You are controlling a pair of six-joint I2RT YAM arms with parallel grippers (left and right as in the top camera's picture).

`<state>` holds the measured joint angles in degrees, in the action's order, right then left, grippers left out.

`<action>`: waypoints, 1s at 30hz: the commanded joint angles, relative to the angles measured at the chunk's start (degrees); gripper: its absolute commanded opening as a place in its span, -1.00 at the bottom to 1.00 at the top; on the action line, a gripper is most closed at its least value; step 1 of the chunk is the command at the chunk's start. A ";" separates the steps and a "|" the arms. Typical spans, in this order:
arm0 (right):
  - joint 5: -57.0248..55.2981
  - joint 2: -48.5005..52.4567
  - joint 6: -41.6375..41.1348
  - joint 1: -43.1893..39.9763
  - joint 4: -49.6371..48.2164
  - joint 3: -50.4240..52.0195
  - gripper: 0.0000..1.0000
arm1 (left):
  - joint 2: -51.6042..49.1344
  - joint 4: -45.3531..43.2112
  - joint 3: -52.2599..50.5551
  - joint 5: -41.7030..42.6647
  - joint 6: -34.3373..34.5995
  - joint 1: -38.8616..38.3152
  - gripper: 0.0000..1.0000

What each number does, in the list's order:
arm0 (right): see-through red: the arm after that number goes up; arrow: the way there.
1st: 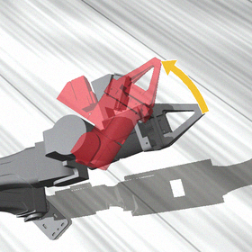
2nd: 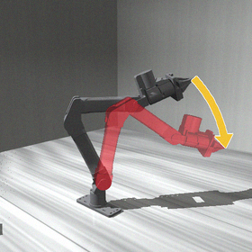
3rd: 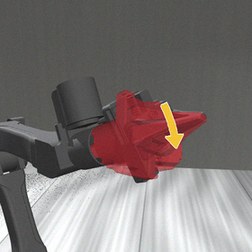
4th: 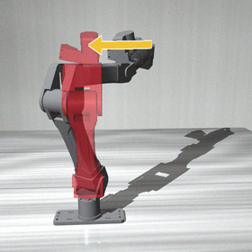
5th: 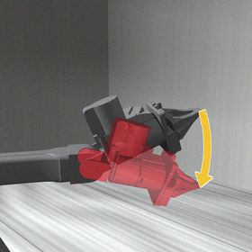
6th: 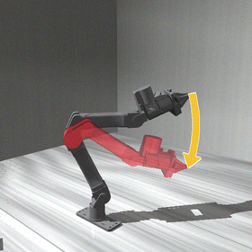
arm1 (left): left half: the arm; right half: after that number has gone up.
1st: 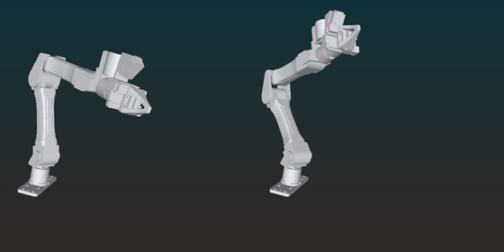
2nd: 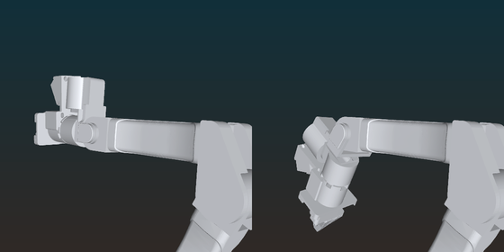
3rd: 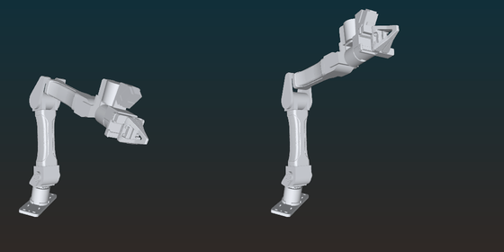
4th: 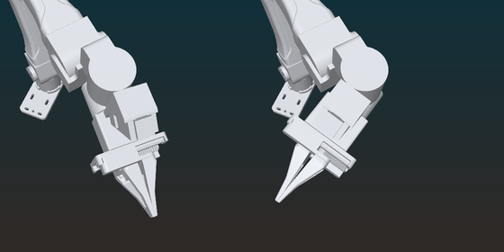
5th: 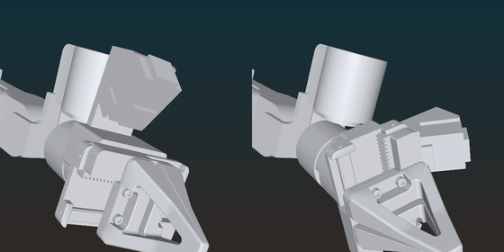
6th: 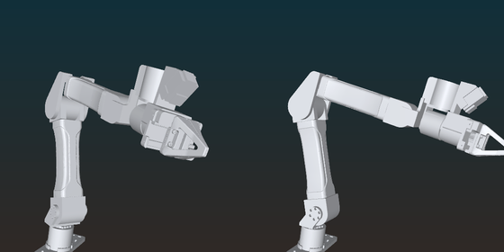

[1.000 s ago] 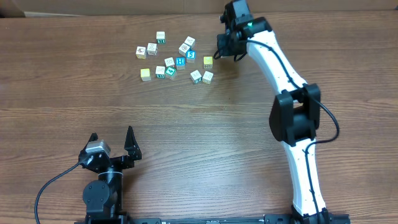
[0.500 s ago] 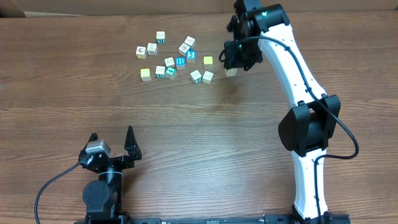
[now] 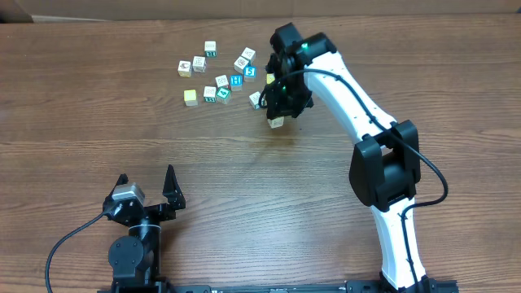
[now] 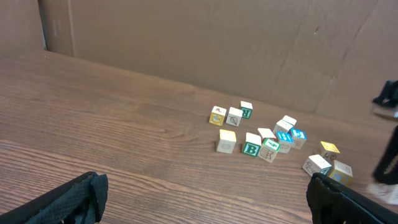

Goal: Form a circle
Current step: 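Lift the yellow G block and carry it toward the cluster's front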

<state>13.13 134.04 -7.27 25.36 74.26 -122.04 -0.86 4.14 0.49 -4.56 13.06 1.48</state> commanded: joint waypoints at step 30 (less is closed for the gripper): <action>-5.73 -0.28 -6.69 0.94 -26.62 12.22 -0.78 | 0.59 -0.04 -0.17 0.11 -1.29 -0.28 0.99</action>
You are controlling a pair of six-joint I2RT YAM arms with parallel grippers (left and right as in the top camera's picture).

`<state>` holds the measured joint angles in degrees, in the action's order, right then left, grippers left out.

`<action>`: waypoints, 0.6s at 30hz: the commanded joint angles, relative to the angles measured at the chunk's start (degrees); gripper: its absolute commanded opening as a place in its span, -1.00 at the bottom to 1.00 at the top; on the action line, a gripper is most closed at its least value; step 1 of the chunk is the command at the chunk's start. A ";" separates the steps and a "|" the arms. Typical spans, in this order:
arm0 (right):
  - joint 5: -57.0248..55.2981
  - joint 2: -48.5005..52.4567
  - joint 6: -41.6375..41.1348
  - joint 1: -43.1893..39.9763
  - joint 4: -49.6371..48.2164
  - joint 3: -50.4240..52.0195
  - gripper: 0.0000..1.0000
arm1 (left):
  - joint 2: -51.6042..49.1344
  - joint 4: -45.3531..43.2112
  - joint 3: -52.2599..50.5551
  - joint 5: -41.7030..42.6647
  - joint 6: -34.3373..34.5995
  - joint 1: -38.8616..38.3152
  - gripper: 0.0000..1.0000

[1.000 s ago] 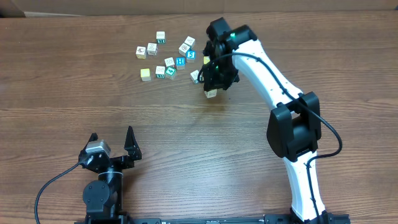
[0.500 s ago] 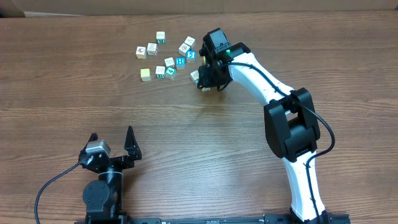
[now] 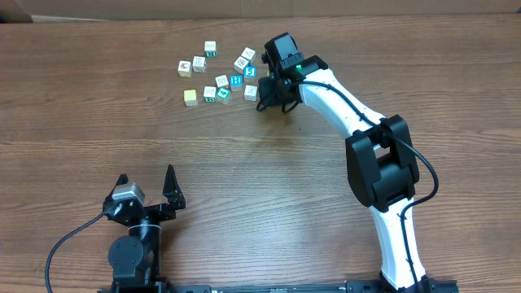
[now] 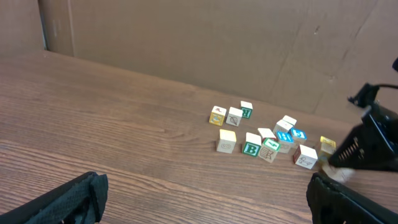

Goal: Form a circle
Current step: 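Lift the yellow G block and carry it toward the cluster's front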

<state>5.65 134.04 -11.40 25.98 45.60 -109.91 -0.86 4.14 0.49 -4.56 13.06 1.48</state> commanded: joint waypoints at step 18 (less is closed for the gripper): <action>-0.07 -0.24 -2.56 4.02 -6.21 0.11 -0.78 | 0.59 -0.04 -0.17 0.09 -1.27 -0.28 0.99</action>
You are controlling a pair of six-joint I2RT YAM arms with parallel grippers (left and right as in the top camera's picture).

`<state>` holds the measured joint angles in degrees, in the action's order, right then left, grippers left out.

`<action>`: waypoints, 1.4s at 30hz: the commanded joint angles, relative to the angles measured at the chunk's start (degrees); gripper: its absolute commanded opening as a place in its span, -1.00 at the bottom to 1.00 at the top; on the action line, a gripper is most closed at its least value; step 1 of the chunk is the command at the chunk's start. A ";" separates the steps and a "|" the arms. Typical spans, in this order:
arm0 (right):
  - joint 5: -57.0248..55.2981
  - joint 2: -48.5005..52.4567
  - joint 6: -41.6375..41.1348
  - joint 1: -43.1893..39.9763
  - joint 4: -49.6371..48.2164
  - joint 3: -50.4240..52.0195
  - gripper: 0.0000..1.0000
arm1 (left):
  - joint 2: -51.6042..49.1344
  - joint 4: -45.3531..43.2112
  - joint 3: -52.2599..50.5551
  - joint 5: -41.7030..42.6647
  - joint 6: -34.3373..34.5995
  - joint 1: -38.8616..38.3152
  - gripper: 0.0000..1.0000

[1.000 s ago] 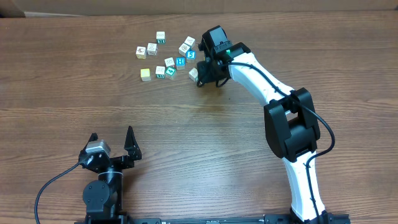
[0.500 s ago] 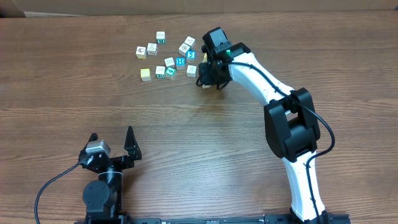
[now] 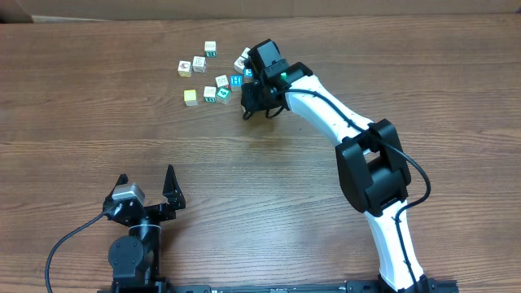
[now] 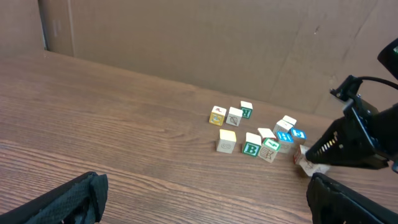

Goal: Form a circle
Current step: 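Lift the yellow G block and carry it toward the cluster's front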

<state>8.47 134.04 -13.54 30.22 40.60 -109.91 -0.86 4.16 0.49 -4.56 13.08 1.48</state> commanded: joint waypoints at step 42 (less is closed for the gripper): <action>-3.23 -34.91 1.25 -0.96 30.34 0.57 -0.77 | 0.59 -0.07 -0.17 0.09 -1.29 -0.28 0.99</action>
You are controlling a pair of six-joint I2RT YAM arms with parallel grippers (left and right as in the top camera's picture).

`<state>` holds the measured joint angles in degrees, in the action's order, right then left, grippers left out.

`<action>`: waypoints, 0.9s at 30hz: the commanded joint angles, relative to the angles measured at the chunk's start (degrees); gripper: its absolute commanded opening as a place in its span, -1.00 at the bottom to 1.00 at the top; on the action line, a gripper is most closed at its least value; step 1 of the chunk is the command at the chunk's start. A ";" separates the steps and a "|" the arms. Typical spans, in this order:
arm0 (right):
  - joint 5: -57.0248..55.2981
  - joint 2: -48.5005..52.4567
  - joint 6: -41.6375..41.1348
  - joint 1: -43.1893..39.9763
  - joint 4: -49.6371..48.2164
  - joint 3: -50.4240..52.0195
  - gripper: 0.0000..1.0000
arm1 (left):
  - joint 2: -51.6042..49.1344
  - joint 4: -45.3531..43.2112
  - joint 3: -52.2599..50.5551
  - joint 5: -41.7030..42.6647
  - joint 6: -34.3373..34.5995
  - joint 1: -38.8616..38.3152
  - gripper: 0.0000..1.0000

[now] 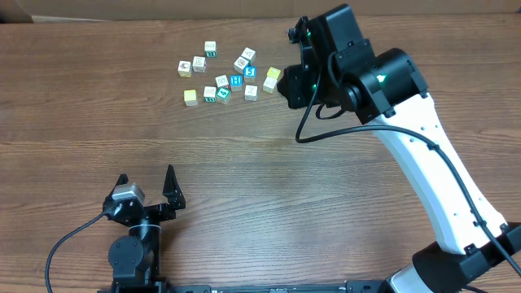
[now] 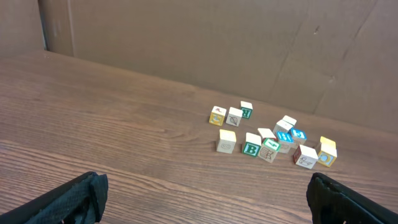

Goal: Form a circle
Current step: 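Lift the yellow G block and carry it toward the cluster's front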

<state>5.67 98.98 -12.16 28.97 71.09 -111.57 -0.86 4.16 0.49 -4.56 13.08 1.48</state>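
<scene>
Several small letter blocks (image 1: 221, 80) lie in a loose cluster at the far middle of the table, also seen in the left wrist view as the blocks (image 2: 269, 149). On its right edge are a white block (image 1: 251, 92) and two yellowish blocks (image 1: 271, 79). My right gripper (image 1: 291, 88) hangs high above the table just right of the cluster; its fingers are dark and unclear. My left gripper (image 1: 146, 177) rests near the front left, open and empty, its fingertips (image 2: 81, 193) wide apart in its own view.
A brown cardboard wall (image 2: 186, 43) backs the wooden table (image 1: 244, 203). The raised right arm (image 1: 423, 146) spans the right half of the overhead view.
My right gripper was low at the cluster's lower right edge beside a white block. It is now lifted and further right. The white block stays by the cluster. The left arm has not moved.
The right gripper was low, right of the cluster, with stray blocks around it. At each later moment it stood further left, nearer the cluster, and the stray blocks lay closer in. Now it is raised, with those blocks at the cluster's right edge.
</scene>
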 commanded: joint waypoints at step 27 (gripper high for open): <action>-3.72 13.27 -4.35 9.62 -38.88 27.96 -0.78 | 0.59 -0.07 -0.17 0.09 -1.31 -0.28 0.99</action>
<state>3.79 110.48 -16.29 37.74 33.98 -83.94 -0.86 4.16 0.49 -4.56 13.08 1.48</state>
